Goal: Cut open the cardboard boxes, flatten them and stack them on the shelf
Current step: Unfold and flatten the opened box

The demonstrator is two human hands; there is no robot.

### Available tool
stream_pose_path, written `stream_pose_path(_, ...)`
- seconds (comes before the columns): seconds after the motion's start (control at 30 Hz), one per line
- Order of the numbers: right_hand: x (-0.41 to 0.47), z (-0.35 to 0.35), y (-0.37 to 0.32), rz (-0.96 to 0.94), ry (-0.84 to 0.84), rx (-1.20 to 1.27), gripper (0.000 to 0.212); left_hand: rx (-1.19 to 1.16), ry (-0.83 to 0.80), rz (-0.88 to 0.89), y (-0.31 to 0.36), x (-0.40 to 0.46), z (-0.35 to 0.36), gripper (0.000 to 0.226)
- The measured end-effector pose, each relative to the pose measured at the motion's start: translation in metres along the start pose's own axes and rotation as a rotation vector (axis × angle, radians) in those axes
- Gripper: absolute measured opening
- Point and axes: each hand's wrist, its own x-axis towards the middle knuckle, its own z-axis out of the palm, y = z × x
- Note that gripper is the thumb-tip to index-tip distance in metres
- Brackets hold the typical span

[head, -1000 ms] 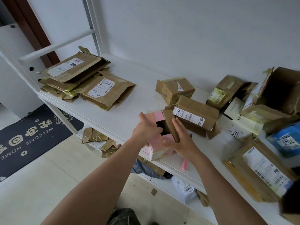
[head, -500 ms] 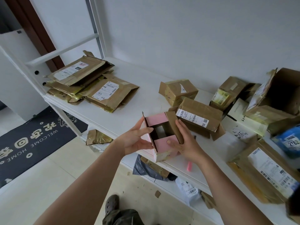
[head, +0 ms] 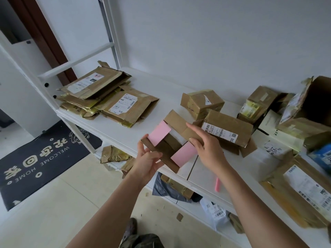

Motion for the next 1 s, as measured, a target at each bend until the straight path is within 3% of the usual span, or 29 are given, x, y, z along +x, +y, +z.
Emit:
stream_pose_path(0.13,0.005,0.001,-0.009,-0.028,-0.088,0.082,0.057,0.692,0.388,0.186,0.006,0.003,-0.002,0.055)
stream_pose_path(0.2,0.008,0.003,-0.014,-0.054,-0.125,0.085,0.062,0.985,0.470,0.307,0.014,0.008,-0.006,0.065)
stream_pose_path(0.3,0.010,0.006,-0.018,-0.106,-0.150,0.092,0.068,1.183,0.475,0.398,0.025,0.012,-0.004,0.070)
stream_pose_path(0.43,0.006,0.005,-0.020,-0.128,-0.129,0.100,0.071,1.230,0.434,0.369,0.030,0.013,-0.001,0.057)
stream_pose_path(0.57,-0.007,0.013,-0.017,0.014,0.076,0.126,0.063,1.172,0.350,0.317,0.031,0.011,-0.002,0.055)
stream_pose_path(0.67,-0.017,0.024,-0.012,0.248,0.222,0.203,0.094,1.175,0.316,0.321,0.028,0.009,0.002,0.056)
stream_pose_path(0.77,-0.017,0.028,-0.013,0.433,0.222,0.209,0.111,1.172,0.297,0.317,0.023,0.009,0.006,0.053)
stream_pose_path(0.9,-0.015,0.025,-0.007,0.460,0.202,0.150,0.096,1.003,0.252,0.220,0.025,0.007,0.008,0.042)
stream_pose_path(1.0,-0.022,0.010,-0.001,0.499,0.019,0.241,0.076,0.658,0.141,-0.005,0.038,0.003,0.003,0.036)
